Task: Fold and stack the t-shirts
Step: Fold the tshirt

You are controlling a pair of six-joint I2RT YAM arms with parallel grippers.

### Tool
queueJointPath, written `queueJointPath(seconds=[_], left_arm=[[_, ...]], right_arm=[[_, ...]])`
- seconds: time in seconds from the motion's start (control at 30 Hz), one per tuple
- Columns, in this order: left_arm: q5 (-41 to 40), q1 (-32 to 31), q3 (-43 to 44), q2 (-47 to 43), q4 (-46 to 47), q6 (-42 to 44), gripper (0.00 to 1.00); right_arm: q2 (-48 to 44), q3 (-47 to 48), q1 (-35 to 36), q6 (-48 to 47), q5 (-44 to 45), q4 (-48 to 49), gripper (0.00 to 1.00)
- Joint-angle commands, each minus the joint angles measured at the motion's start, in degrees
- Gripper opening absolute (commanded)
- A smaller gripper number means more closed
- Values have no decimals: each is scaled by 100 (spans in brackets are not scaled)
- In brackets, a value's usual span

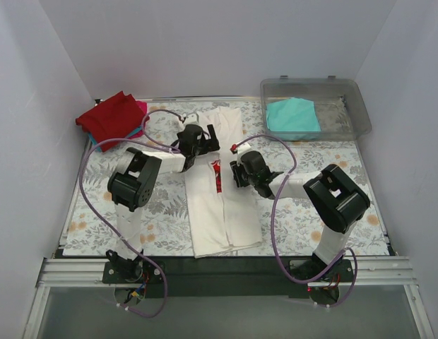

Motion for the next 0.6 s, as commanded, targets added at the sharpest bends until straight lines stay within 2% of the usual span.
queueJointPath(seconds=[0.0, 0.17, 0.37, 0.47, 0.57], left_arm=[[323, 70, 448, 485, -402, 189, 96], [735, 79, 949, 838, -455, 251, 97], [833, 79, 1056, 936, -411, 198, 96], [885, 79, 784, 646, -140, 251, 96], [982, 62, 380, -186, 176, 339, 96]], right_arm=[[29, -241, -10, 208, -97, -19, 31], [11, -488, -19, 288, 26, -63, 31], [240, -233, -186, 253, 70, -151, 31], [161, -189, -221, 200, 79, -160, 31], [-146, -171, -221, 77, 53, -160, 30]])
